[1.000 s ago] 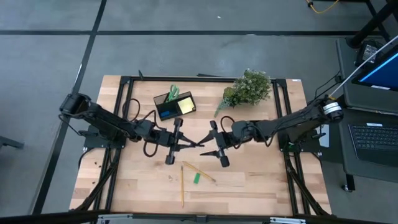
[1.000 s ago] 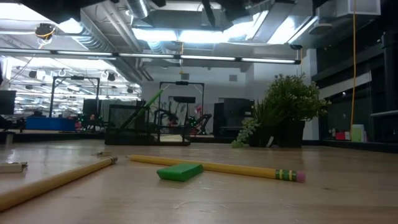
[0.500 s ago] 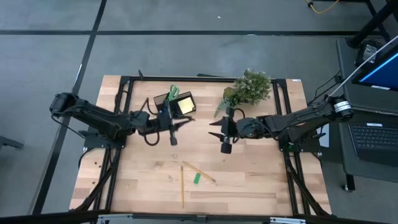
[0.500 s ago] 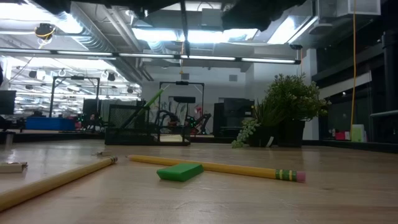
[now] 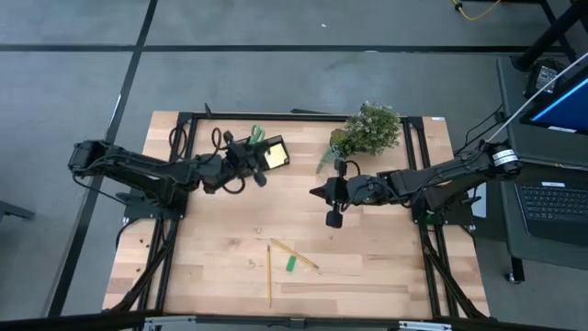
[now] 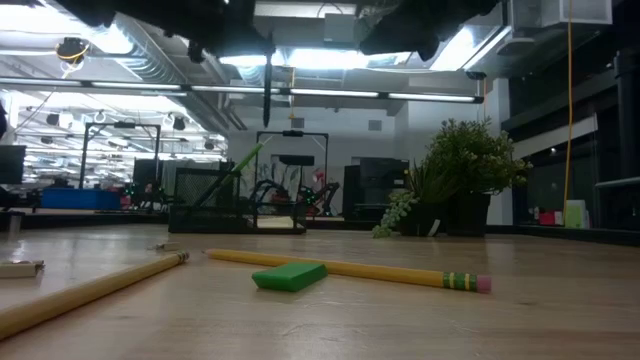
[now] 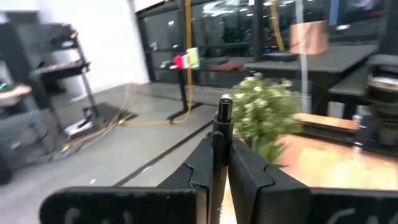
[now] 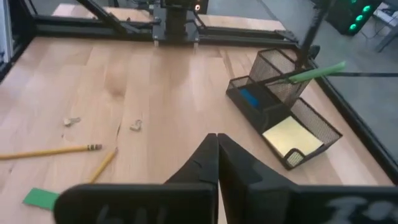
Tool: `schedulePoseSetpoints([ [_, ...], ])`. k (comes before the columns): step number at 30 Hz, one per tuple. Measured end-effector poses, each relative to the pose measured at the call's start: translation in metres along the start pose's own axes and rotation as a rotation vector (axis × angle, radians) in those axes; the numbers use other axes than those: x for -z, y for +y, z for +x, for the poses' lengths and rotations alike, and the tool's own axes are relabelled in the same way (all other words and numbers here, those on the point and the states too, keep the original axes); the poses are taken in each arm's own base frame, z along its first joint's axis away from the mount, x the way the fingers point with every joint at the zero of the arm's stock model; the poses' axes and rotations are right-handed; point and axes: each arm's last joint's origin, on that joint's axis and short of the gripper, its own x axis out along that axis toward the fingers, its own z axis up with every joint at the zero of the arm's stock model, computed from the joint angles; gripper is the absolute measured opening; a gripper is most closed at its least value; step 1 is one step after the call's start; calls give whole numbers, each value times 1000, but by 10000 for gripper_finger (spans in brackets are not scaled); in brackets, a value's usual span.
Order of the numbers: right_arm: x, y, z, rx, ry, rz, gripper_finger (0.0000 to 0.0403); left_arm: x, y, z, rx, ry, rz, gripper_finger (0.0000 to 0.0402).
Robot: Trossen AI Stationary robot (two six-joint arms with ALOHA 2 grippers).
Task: Pick and place office supplies into organizer
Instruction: Put the black pen into the desk organizer
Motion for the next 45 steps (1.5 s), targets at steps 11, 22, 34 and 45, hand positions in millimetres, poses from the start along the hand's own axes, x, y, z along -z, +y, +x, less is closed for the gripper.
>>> schedulePoseSetpoints([
  [11,9,15,9,-33,38,-9,3,14,33,21,-217,98,-57,23],
  [22,30,25,35,-24,132,-11,2,28,43,21,-392,202,13,23],
  [34,30,26,38,-26,116,-21,2,43,48,14,-499,279,-37,23],
  [45,30,26,38,-27,117,-24,2,88,54,-2,-518,228,-187,23],
])
